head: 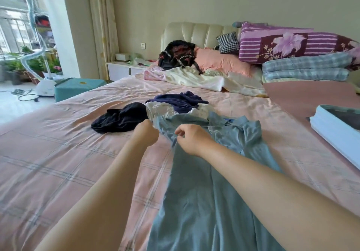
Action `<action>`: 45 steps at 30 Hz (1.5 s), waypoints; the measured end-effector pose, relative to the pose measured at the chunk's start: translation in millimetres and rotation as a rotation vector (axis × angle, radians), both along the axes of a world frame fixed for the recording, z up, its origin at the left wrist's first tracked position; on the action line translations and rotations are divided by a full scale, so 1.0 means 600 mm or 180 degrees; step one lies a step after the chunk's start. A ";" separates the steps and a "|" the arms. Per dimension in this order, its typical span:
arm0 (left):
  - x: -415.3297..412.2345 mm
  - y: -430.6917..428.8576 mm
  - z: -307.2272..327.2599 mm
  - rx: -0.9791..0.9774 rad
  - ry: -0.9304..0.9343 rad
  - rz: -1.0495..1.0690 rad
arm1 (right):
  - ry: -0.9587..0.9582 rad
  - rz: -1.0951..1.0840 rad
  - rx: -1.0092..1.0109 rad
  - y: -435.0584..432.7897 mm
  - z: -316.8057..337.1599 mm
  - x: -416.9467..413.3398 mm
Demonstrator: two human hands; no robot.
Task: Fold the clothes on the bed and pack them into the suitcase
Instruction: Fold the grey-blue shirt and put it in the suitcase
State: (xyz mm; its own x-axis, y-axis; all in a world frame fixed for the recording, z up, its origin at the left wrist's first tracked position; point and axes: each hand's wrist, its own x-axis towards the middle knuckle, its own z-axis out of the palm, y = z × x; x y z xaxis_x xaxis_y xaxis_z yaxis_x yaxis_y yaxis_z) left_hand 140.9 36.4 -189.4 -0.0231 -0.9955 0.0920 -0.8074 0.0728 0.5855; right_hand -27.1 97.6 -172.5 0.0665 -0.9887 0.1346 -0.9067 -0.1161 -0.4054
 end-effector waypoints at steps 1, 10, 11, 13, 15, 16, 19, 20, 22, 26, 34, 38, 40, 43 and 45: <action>-0.001 -0.020 -0.009 0.0000 0.0093 0.0068 | 0.0004 0.0009 0.0015 -0.021 -0.002 0.005; -0.018 -0.106 -0.027 0.0421 0.1181 -0.0052 | 0.1030 -0.0417 0.0064 -0.134 -0.045 0.037; -0.022 -0.107 -0.022 0.0405 0.1322 -0.0126 | 0.0832 -0.0491 0.0036 -0.139 -0.043 0.033; -0.036 -0.107 -0.001 0.0290 0.1607 -0.0365 | 0.0124 -0.0628 -0.0064 -0.139 -0.033 0.015; -0.060 -0.104 0.030 0.0178 0.1796 -0.0696 | -0.0785 -0.0777 -0.0173 -0.130 -0.016 -0.019; -0.076 -0.101 0.045 0.0164 0.1886 -0.0806 | -0.1129 -0.0883 -0.0247 -0.122 -0.007 -0.041; -0.133 -0.094 0.065 0.0164 0.1970 -0.1052 | -0.1695 -0.1392 -0.0347 -0.101 0.003 -0.124; -0.152 -0.090 0.062 0.0128 0.1827 -0.1110 | -0.1734 -0.1631 -0.0320 -0.092 0.001 -0.152; -0.187 -0.081 0.043 0.0037 0.1299 -0.1302 | -0.1340 -0.2066 -0.0082 -0.074 -0.012 -0.206; -0.244 -0.055 -0.009 0.0052 -0.0186 -0.1840 | -0.0458 -0.2235 0.0059 -0.040 -0.043 -0.280; -0.279 -0.053 -0.048 0.0306 -0.1016 -0.1727 | 0.0418 -0.0819 0.0066 -0.061 -0.052 -0.302; -0.302 -0.067 -0.054 -0.0038 -0.1009 -0.1574 | 0.1176 -0.0116 0.0539 -0.053 -0.040 -0.307; -0.317 -0.068 -0.058 -0.0299 -0.1062 -0.1517 | 0.1135 -0.0121 0.0370 -0.046 -0.031 -0.322; -0.329 -0.066 -0.063 -0.0588 -0.0690 -0.1499 | 0.0791 -0.0189 0.0151 -0.028 -0.021 -0.361; -0.328 -0.064 -0.071 -0.0597 -0.0441 -0.1575 | 0.1013 -0.0027 0.0407 -0.011 -0.026 -0.381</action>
